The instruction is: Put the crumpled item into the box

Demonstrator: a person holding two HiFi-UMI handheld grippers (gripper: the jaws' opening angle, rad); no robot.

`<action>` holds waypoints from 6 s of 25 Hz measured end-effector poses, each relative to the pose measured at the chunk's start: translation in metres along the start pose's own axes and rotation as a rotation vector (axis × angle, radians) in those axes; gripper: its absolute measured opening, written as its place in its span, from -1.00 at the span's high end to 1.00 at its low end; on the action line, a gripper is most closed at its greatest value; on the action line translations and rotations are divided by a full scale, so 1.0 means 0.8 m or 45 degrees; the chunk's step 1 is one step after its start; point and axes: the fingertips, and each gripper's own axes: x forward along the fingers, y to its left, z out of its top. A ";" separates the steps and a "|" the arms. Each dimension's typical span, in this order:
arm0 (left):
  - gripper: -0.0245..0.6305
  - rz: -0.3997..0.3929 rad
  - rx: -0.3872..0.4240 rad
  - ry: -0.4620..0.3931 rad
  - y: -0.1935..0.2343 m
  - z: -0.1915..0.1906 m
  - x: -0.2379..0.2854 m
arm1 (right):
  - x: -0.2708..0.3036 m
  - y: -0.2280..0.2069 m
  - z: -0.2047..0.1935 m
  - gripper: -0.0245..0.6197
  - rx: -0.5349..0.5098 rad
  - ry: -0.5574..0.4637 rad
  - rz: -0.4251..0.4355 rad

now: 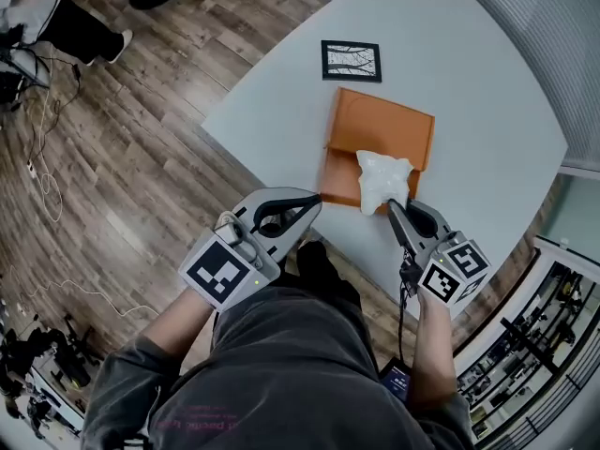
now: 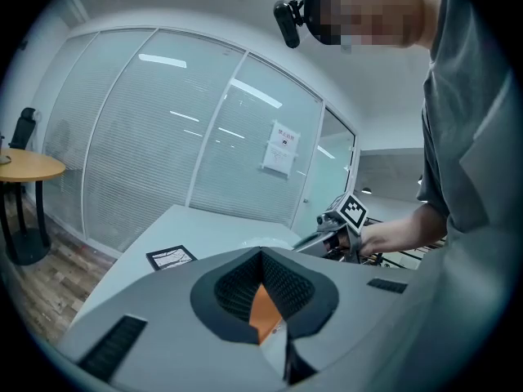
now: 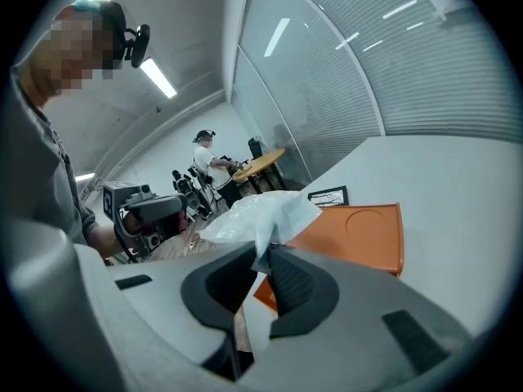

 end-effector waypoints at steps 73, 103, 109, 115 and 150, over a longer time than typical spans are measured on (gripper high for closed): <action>0.89 0.033 -0.123 0.002 0.069 -0.026 -0.021 | 0.112 -0.124 -0.172 0.48 -0.048 0.877 -0.228; 0.89 0.044 0.163 -0.061 0.007 0.070 -0.018 | 0.001 0.019 0.055 0.48 -0.070 -0.033 0.108; 0.89 0.031 0.202 -0.094 -0.008 0.095 -0.016 | -0.042 0.056 0.115 0.74 -0.146 -0.257 0.135; 0.89 0.037 0.221 -0.151 -0.019 0.126 -0.021 | -0.078 0.093 0.165 0.87 -0.198 -0.429 0.179; 0.89 0.037 0.258 -0.237 -0.044 0.156 -0.039 | -0.098 0.142 0.172 0.92 -0.188 -0.589 0.288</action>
